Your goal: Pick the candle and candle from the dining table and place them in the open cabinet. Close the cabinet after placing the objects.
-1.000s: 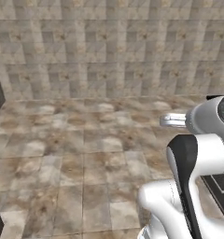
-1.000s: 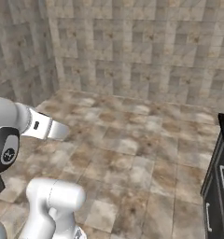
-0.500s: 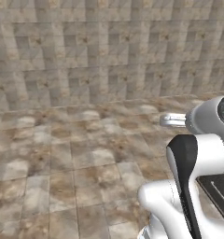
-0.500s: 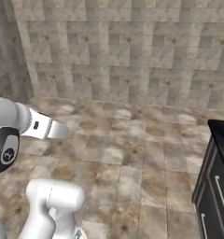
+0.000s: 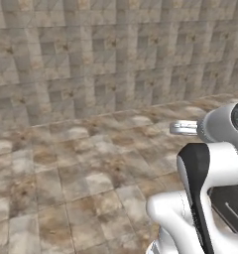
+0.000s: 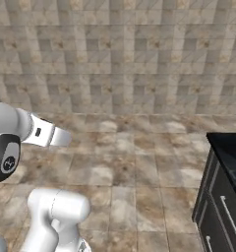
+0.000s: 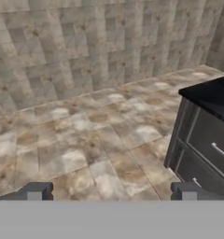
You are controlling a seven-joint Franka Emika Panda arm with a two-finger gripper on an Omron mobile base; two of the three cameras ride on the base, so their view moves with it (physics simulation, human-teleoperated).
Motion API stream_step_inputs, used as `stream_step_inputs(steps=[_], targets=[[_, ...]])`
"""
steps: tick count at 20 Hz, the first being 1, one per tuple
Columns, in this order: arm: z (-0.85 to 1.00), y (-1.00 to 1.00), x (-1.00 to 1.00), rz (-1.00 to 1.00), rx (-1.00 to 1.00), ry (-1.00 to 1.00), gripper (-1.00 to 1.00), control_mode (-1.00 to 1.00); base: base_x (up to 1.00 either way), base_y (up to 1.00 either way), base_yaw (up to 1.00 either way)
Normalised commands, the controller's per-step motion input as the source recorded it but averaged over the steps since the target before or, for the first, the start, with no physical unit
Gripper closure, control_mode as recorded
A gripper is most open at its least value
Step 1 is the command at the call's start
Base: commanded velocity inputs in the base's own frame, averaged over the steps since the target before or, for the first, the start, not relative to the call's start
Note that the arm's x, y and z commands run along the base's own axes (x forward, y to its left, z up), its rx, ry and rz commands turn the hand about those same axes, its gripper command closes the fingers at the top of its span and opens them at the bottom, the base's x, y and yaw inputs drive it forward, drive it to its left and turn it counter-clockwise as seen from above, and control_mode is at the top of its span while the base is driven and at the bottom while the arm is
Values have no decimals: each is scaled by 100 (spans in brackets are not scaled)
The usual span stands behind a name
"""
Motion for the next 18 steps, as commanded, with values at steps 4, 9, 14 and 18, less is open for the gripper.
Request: stream_step_inputs(steps=[4, 9, 14, 18], targets=[[0, 0, 0, 0, 0, 0, -100, 100, 58, 43, -32], [0, 0, 0, 0, 0, 0, -100, 100, 56, 51, -33], [0, 0, 0, 0, 0, 0, -100, 100, 52, 57, -36], [0, 0, 0, 0, 0, 0, -100, 100, 51, 56, -36]])
